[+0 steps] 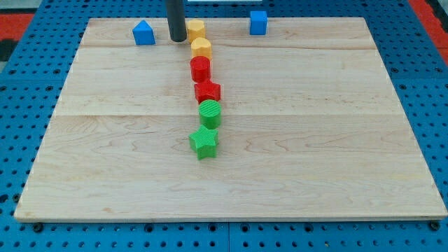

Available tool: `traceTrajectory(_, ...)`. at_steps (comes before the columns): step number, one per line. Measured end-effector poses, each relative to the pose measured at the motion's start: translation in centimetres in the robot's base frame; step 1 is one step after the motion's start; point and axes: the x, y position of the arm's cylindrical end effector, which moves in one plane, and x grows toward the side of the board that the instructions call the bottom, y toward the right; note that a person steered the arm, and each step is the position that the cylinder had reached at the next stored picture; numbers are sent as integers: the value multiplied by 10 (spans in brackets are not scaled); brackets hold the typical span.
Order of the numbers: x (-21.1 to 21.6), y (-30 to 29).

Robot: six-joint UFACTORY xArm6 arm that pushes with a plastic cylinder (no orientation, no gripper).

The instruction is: Push the yellow hexagon into the yellow heart and red circle

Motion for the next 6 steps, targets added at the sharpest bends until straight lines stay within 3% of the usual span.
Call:
traceTrajectory(1,-38,3)
traceTrajectory(2,-19,32)
traceTrajectory(5,98,25)
traceTrajectory(6,101,25)
